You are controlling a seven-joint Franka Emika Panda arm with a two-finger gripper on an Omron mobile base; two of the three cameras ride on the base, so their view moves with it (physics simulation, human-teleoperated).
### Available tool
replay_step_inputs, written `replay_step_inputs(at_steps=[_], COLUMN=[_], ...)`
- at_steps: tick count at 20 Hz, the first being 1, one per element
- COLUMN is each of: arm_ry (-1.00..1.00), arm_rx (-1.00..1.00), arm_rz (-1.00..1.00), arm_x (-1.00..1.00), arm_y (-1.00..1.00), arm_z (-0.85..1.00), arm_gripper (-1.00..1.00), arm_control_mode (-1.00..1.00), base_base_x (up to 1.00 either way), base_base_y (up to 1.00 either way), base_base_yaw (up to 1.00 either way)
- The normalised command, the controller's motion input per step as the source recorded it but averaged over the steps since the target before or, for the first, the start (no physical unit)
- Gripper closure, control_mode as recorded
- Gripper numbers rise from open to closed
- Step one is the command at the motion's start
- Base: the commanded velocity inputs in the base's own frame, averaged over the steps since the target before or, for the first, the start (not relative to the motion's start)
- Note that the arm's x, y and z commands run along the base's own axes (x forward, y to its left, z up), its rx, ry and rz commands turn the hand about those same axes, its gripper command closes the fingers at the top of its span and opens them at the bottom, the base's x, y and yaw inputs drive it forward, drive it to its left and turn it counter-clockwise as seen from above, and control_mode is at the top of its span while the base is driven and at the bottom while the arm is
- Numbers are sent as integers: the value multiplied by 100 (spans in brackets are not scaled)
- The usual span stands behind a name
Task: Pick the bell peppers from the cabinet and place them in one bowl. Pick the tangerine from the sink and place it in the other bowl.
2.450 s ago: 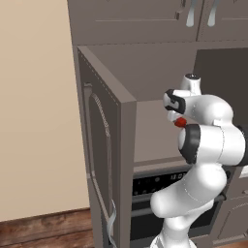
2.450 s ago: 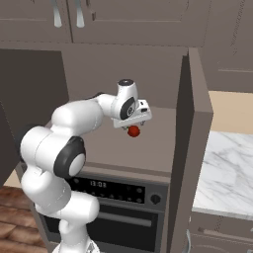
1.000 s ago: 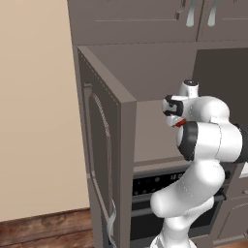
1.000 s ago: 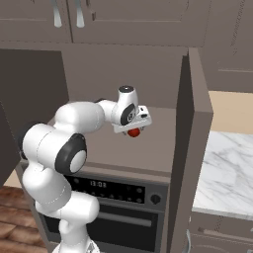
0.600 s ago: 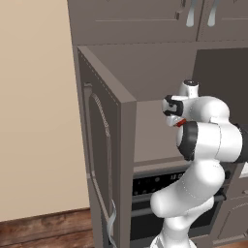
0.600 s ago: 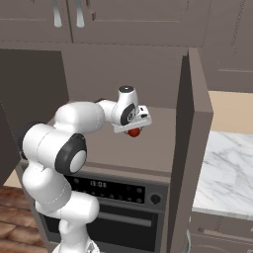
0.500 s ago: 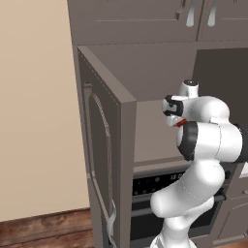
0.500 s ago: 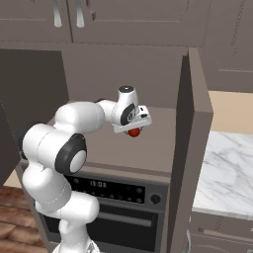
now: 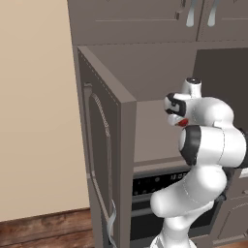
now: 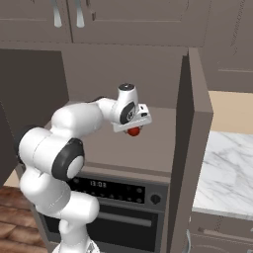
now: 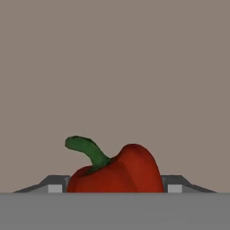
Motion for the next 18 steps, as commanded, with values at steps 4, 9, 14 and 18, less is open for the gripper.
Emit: replay_step_inputs(at_steps=[4,9,14,18], arm_ry=[-5,-1,0,-3], arm_rx=[0,0,0,0], arm_rz=[0,0,0,0], arm_x=[-83,-55,-53,-67], arm_y=[0,0,0,1], arm_z=[43,50,43,27], arm_gripper=[100,100,100,100], arm_control_mode=[-100,-100,-100,-100], base_base_x=[0,0,0,0], base_base_y=[0,0,0,0], base_base_yaw=[0,0,0,0])
